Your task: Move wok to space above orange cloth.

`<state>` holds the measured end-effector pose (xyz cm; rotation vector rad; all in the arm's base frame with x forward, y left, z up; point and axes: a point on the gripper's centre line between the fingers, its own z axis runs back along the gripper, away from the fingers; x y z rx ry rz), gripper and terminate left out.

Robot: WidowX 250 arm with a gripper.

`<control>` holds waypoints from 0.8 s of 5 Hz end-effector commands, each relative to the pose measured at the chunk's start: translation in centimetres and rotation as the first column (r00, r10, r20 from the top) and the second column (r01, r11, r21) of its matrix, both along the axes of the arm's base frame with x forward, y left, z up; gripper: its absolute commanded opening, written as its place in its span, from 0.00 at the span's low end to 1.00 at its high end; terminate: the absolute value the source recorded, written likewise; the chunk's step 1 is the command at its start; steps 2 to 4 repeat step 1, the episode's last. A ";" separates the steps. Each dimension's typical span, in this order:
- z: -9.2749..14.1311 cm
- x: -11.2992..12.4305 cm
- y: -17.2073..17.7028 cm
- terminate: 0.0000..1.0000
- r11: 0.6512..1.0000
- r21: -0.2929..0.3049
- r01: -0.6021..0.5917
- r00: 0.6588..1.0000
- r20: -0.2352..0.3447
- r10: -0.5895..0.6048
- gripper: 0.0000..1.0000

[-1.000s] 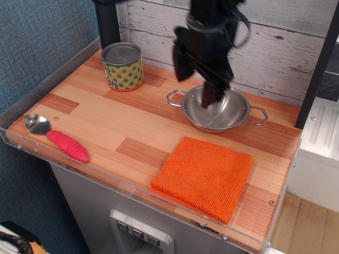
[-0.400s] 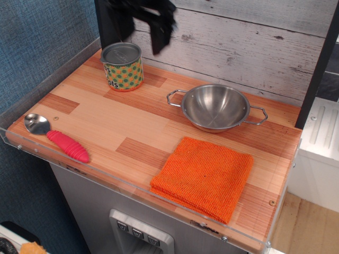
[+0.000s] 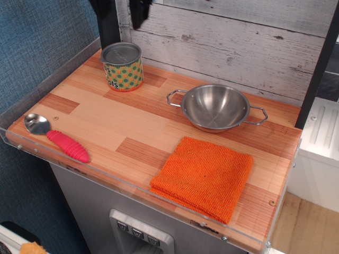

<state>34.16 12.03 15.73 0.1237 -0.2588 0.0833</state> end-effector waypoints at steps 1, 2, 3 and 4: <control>1.7 -0.8 0.7 1.00 0.999 0.043 0.001 1.000 0.027 -0.002 1.00; 1.7 -0.8 0.7 1.00 0.999 0.043 0.001 1.000 0.027 -0.002 1.00; 1.7 -0.8 0.7 1.00 0.999 0.043 0.001 1.000 0.027 -0.002 1.00; 1.7 -0.8 0.7 1.00 0.999 0.043 0.001 1.000 0.027 -0.002 1.00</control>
